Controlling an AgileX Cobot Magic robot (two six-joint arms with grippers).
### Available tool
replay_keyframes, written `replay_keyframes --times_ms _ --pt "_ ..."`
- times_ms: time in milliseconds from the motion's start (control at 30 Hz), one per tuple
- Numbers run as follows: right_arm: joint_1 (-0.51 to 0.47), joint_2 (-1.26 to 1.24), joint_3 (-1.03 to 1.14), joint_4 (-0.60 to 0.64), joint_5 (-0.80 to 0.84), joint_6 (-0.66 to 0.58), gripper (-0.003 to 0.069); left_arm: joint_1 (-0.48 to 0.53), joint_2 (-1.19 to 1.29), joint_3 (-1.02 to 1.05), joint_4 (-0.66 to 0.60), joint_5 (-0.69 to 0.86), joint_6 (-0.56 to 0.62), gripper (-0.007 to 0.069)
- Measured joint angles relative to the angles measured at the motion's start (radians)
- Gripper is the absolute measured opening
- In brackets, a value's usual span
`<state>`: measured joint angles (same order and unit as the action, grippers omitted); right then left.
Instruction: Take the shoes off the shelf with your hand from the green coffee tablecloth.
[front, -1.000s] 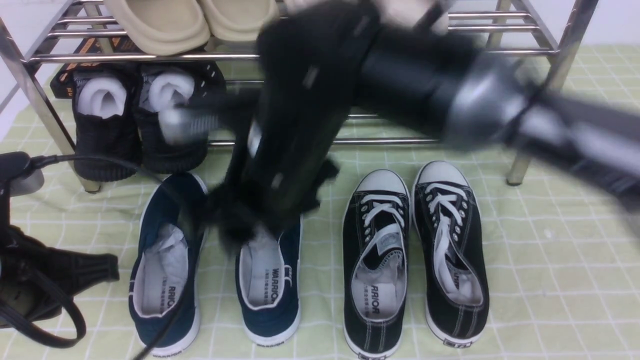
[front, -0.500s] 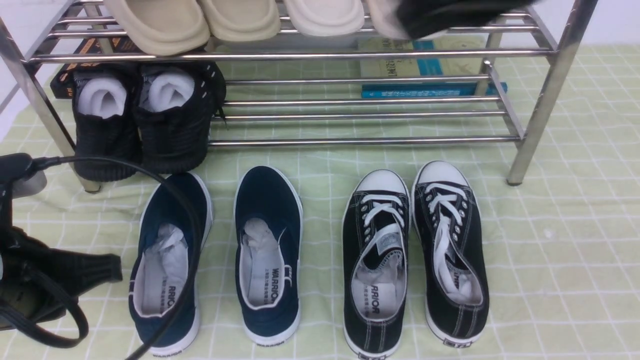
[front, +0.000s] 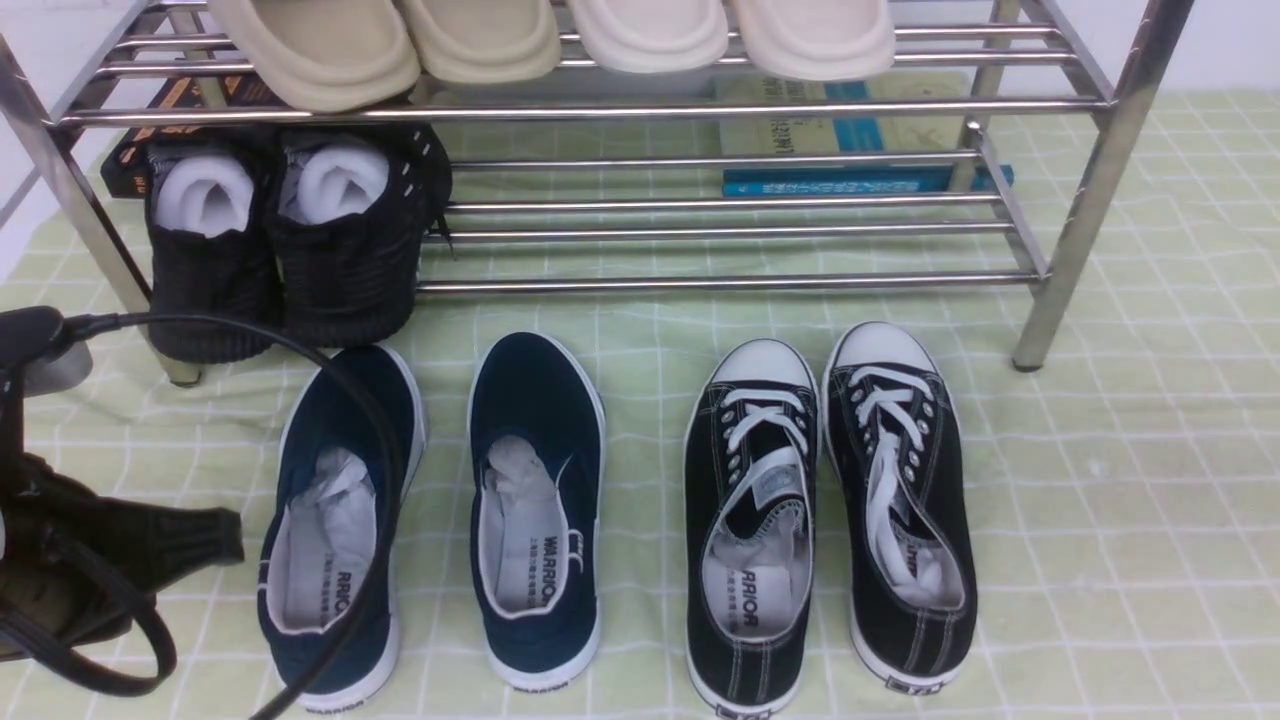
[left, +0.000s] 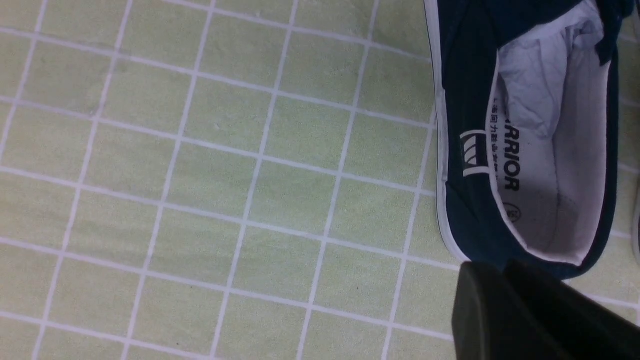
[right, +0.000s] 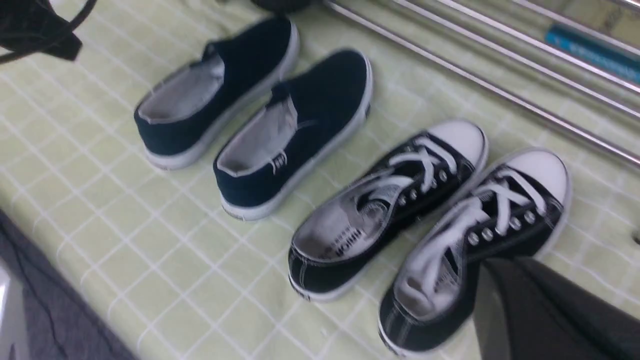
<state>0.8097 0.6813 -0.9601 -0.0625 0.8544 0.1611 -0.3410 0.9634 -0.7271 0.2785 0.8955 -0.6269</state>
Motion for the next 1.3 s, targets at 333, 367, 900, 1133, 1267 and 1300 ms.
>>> replay_keyframes --times_ms 333,367,900,1133,1267,1300 --pt "0.0 -0.133 0.524 0.0 -0.578 0.004 -0.0007 0.0 0.0 0.0 0.0 0.003 0.0 0.0072" --pt "0.0 -0.133 0.542 0.0 -0.605 0.004 -0.0007 0.0 0.0 0.0 0.002 0.003 0.0 0.0072" --pt "0.0 -0.133 0.604 -0.001 -0.625 0.005 0.0005 0.0 0.0 0.0 0.042 0.003 0.0 0.0085" --pt "0.0 -0.144 0.604 -0.001 -0.623 0.005 0.0013 0.0 0.0 0.0 0.042 0.003 0.0 0.0094" --pt "-0.006 -0.179 0.61 0.0 -0.618 0.005 0.0017 0.0 0.0 0.0 0.042 0.003 0.0 0.0099" --pt "-0.031 -0.202 0.625 0.004 -0.619 0.005 0.0018 0.0 0.0 0.0 0.041 0.003 0.0 0.0101"
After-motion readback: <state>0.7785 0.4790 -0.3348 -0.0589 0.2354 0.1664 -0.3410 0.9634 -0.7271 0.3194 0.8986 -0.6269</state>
